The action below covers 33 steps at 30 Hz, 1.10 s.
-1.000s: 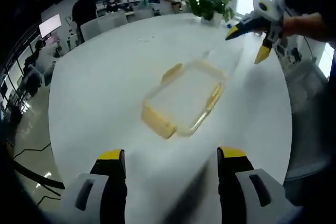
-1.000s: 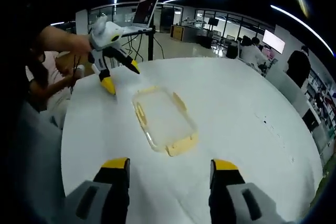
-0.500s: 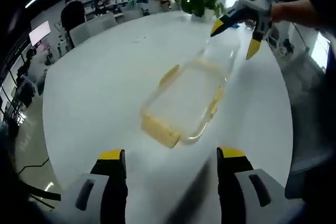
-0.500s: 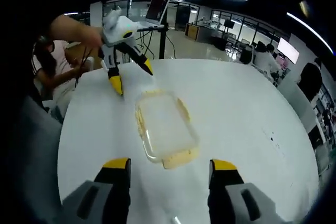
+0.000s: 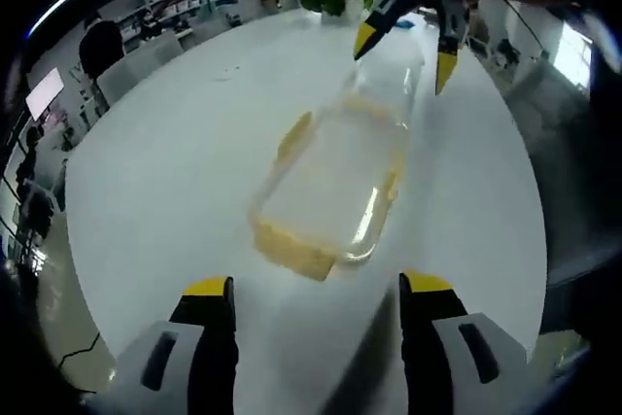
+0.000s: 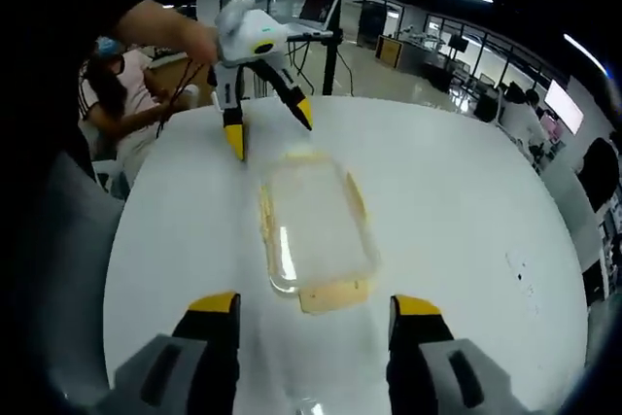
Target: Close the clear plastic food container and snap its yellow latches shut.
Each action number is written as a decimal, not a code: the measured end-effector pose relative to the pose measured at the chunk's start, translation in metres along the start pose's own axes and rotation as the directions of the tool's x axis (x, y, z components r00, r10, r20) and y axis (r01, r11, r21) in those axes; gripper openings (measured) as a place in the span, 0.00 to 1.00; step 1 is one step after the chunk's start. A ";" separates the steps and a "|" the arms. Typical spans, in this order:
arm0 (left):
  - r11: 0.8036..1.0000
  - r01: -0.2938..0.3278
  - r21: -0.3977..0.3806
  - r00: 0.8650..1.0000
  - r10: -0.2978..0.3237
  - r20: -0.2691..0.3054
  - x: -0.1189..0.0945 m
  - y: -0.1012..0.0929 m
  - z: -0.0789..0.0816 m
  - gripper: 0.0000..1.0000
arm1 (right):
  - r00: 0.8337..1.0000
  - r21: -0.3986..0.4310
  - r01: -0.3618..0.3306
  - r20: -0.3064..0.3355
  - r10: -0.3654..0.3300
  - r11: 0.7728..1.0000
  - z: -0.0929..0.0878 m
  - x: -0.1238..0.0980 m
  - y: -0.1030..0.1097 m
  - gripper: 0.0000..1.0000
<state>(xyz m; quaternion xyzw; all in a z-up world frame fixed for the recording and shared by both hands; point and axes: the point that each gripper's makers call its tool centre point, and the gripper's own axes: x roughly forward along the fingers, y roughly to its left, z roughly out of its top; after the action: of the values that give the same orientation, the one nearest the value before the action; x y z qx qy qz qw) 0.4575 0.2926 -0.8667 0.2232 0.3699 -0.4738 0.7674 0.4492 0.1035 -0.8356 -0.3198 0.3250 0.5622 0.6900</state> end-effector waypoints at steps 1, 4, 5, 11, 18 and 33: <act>1.000 0.002 -0.005 1.000 -0.002 0.000 0.000 0.002 0.001 0.67 | 1.000 0.001 -0.007 -0.005 0.007 1.000 -0.001 0.001 0.000 0.60; 0.998 0.003 0.056 1.000 -0.001 -0.028 0.000 0.004 -0.003 0.67 | 0.999 -0.023 -0.041 -0.023 0.041 0.999 -0.003 0.004 0.003 0.60; 0.998 0.007 0.068 0.999 -0.005 -0.037 0.001 0.004 -0.004 0.67 | 0.997 -0.048 -0.061 -0.040 0.059 0.997 -0.005 0.005 0.004 0.60; 0.994 0.027 0.111 0.998 -0.020 -0.060 0.001 0.010 -0.003 0.66 | 0.994 -0.097 -0.067 -0.092 0.058 0.993 -0.005 0.014 -0.008 0.57; 0.974 0.036 0.224 0.995 -0.014 -0.098 0.007 0.021 -0.003 0.62 | 0.991 -0.150 -0.088 -0.112 0.072 0.985 -0.009 0.026 -0.011 0.53; 0.923 0.139 0.360 0.986 -0.095 -0.136 0.018 0.021 0.001 0.51 | 0.986 -0.149 -0.108 -0.146 0.086 0.983 -0.020 0.045 -0.017 0.51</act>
<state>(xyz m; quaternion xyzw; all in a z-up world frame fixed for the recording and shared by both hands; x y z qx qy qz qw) 0.4820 0.2910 -0.8800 0.3676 0.3313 -0.5658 0.6595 0.4708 0.1099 -0.8824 -0.3950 0.3426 0.5951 0.6102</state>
